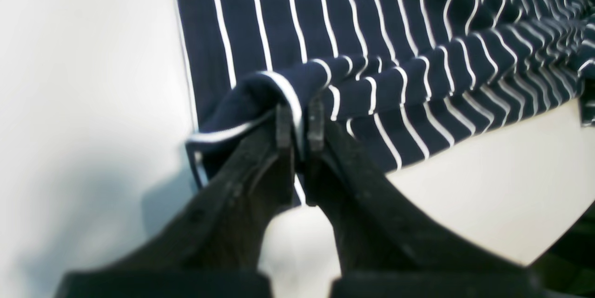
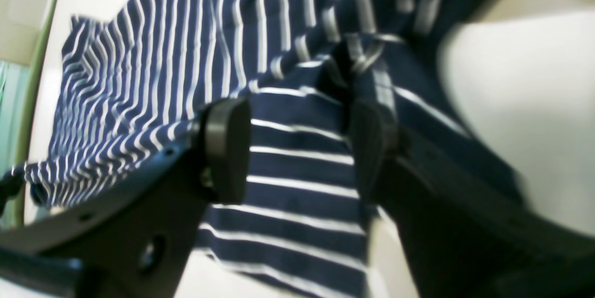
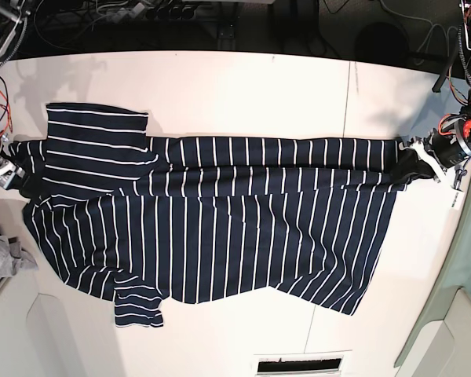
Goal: Layout the t-shirt on the table in an organized manner, then fold the t-shirt properly
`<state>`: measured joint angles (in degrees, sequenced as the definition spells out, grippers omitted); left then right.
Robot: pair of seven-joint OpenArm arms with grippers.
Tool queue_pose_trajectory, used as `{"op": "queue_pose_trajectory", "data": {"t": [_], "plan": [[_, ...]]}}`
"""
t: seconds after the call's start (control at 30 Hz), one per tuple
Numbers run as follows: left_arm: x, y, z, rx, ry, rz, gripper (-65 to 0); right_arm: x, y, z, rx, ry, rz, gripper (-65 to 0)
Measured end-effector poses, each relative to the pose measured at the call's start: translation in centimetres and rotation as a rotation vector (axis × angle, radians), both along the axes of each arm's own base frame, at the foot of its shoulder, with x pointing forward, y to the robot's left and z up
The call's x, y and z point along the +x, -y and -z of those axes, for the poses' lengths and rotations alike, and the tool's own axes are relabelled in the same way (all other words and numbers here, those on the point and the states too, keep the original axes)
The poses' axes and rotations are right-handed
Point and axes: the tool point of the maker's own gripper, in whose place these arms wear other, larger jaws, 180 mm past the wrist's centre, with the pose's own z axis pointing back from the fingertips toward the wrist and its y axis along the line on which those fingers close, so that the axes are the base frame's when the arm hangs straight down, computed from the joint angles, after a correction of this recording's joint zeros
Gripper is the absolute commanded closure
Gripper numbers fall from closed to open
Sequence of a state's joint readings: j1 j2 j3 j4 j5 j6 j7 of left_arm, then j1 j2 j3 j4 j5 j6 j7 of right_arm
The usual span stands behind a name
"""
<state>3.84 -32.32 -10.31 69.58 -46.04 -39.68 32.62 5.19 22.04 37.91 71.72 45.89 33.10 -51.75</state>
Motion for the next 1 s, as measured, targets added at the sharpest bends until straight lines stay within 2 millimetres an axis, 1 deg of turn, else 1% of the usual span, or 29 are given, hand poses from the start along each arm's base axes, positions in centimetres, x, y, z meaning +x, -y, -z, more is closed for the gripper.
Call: {"op": "queue_pose_trajectory", "data": {"t": [0.07, 0.17, 0.2, 0.27, 0.33, 0.4, 0.47, 0.6, 0.63, 0.7, 0.77, 0.87, 0.93, 1.0], "plan": [[-0.1, 0.0, 0.1, -0.001, -0.001, -0.001, 0.0, -2.3, 0.9, 0.9, -0.014, -0.034, 0.024, -33.6], [0.0, 0.0, 0.0, -0.005, 0.001, -0.003, 0.0, -6.4, 1.0, 3.7, -0.018, -0.128, 0.033, -33.6], [0.0, 0.0, 0.0, -0.005, 0.0, -0.003, 0.0, -7.4, 0.9, 4.5, -0.017, -0.142, 0.044, -33.6], [0.0, 0.2, 0.1, -0.009, 0.0, -0.003, 0.0, -8.6, 1.0, 5.5, -0.02, -0.135, 0.081, -33.6], [0.0, 0.4, 0.1, -0.015, 0.001, -0.004, 0.0, -9.3, 1.3, 6.3, -0.021, -0.135, 0.111, -33.6], [0.0, 0.7, 0.3, -0.023, 0.001, -0.004, 0.0, -9.7, 1.1, 7.0, -0.007, -0.153, 0.122, -33.5], [0.0, 1.0, 0.4, -0.031, 0.001, -0.005, 0.0, -9.3, 0.5, 7.3, 0.015, -0.148, 0.119, -33.4], [0.0, 1.2, 0.4, -0.036, 0.002, -0.006, 0.0, -8.5, -1.6, 8.0, 0.038, -0.153, 0.066, -33.3], [0.0, 1.1, 0.4, -0.036, 0.002, -0.006, 0.0, -8.3, -2.3, 8.0, 0.051, -0.149, 0.05, -31.7], [0.0, 1.2, 0.4, -0.036, 0.001, -0.006, 0.0, -8.1, -3.4, 8.2, 0.071, -0.148, 0.026, -25.2], [0.0, 1.2, 0.4, -0.036, 0.001, -0.006, 0.0, -8.0, -4.6, 8.4, 0.097, -0.148, 0.019, -17.1], [0.0, 1.2, 0.4, -0.037, 0.002, -0.006, 0.0, -8.2, -6.1, 9.0, 0.131, -0.156, 0.019, 0.0], [0.0, 1.2, 0.4, -0.036, 0.002, -0.006, 0.0, -8.2, -7.1, 9.1, 0.154, -0.153, 0.019, 0.0], [0.0, 1.1, 0.4, -0.035, 0.001, -0.005, 0.0, -7.9, -8.0, 8.8, 0.159, -0.143, 0.005, 0.0]]}}
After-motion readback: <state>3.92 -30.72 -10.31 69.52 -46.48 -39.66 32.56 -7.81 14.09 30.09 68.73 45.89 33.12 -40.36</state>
